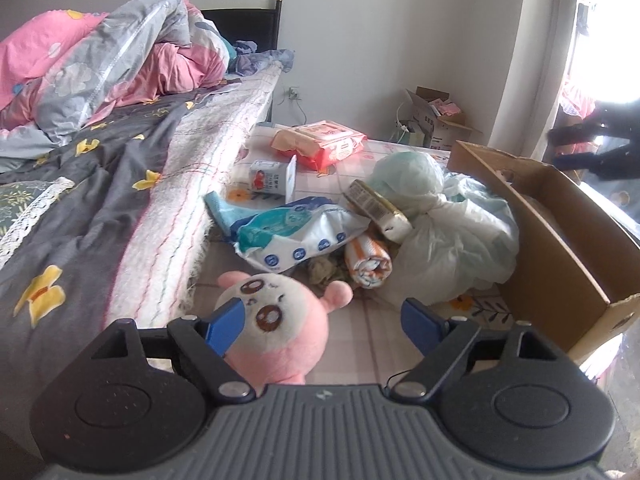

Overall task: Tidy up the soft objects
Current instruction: 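Move the right tool back toward the pile near the pink plush toy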

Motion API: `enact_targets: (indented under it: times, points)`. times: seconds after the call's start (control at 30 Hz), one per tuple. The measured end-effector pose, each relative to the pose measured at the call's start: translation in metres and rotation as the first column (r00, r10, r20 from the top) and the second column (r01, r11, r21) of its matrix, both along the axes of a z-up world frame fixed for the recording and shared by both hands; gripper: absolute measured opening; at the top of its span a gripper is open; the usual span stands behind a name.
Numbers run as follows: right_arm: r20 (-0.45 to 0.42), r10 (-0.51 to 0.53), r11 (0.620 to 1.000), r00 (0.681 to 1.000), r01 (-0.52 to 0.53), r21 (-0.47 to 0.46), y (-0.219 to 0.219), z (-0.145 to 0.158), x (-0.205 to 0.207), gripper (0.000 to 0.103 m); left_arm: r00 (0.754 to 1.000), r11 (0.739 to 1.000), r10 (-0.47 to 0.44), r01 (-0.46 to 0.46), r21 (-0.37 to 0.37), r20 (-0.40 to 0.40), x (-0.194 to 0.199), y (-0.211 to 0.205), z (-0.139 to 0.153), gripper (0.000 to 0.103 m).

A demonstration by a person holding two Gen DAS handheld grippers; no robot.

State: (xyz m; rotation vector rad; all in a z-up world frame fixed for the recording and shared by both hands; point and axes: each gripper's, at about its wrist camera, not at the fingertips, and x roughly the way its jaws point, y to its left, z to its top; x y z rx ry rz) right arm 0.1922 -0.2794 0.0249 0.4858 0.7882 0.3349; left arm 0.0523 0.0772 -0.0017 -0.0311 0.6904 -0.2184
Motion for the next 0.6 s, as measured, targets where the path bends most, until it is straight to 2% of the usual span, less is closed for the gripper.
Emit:
enact_targets:
  times: [0.17, 0.27, 0.37, 0.47, 0.6]
  points:
    - [-0.037, 0.111, 0.985, 0.993, -0.105, 0.136, 0.068, -0.022, -0.004, 0.041, 0.999, 1.0, 0.022, -0.023, 0.021, 0.026, -0.005, 0.014, 0.005, 0.086]
    - [-0.073, 0.14, 0.969, 0.987, -0.122, 0.214, 0.103, -0.04, -0.003, 0.041, 0.999, 0.998, 0.032, -0.033, 0.044, 0.037, -0.004, 0.022, 0.008, 0.086]
    - [-0.137, 0.127, 0.961, 0.982, -0.088, 0.261, 0.129, -0.069, 0.005, 0.041, 0.998, 0.996, 0.013, -0.019, 0.087, 0.064, 0.001, 0.028, 0.012, 0.086]
    - [-0.208, 0.105, 0.954, 0.972, -0.039, 0.299, 0.147, -0.1, 0.015, 0.042, 0.995, 0.995, -0.029, 0.02, 0.096, 0.091, 0.012, 0.036, 0.018, 0.086]
    - [-0.246, 0.079, 0.943, 0.966, 0.008, 0.334, 0.16, -0.128, 0.03, 0.042, 0.994, 0.992, -0.043, 0.031, 0.119, 0.103, 0.04, 0.046, 0.028, 0.085]
